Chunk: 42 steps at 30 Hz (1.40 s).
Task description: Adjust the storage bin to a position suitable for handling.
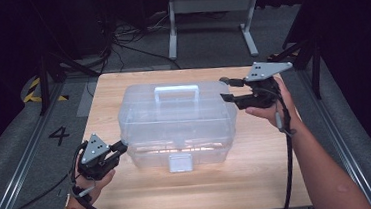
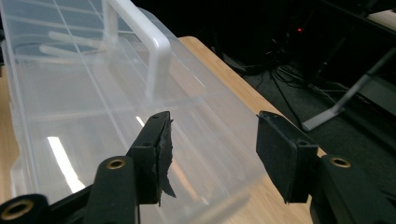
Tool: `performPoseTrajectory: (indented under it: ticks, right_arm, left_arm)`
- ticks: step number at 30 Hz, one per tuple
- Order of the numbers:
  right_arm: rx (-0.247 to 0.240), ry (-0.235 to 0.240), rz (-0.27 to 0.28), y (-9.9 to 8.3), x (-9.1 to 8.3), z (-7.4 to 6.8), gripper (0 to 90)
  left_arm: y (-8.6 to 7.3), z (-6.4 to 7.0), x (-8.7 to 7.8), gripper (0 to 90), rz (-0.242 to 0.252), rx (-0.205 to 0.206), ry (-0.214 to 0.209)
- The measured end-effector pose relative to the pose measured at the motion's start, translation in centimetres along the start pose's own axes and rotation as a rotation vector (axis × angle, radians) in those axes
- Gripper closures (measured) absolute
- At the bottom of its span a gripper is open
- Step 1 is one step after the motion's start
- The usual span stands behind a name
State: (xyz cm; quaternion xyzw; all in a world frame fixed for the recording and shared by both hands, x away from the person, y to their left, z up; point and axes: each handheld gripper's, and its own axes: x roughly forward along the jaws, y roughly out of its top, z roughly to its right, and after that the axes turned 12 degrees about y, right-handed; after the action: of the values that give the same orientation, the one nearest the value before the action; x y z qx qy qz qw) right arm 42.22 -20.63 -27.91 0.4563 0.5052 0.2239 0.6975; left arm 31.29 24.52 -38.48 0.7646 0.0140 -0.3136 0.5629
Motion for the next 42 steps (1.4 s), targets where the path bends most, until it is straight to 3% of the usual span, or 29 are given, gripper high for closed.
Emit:
performPoseTrajectory:
  ticks: [7,12,16,25,32,38,42]
  right_arm:
    - [0.058,-0.044,0.021,-3.6,-2.6,0.8,44.4]
    - [0.082,-0.045,0.002,-6.4,-2.5,0.8,42.0]
    - [0.068,-0.03,-0.024,-8.2,-1.8,0.0,40.6]
    - [0.046,0.006,-0.006,-9.3,-0.4,-1.3,41.3]
    - [0.045,0.005,0.021,-9.5,0.0,-1.7,43.1]
    - [0.052,0.014,-0.027,-10.3,0.5,-1.5,42.0]
    - [0.04,0.019,-0.024,-10.3,0.8,-1.9,40.4]
  left_arm:
    - [0.3,0.0,0.1,80.4,0.004,0.006,0.003]
    - [0.5,-0.1,0.2,80.5,0.006,0.011,0.007]
    - [0.8,-0.2,0.2,80.7,0.012,0.002,0.009]
    - [1.1,-0.4,0.3,80.3,0.019,-0.003,0.011]
    - [1.1,-0.4,0.3,80.0,0.017,-0.001,0.011]
    - [1.5,-0.4,0.4,79.8,0.022,0.0,0.013]
    - [1.8,-0.5,0.5,79.6,0.032,-0.005,0.013]
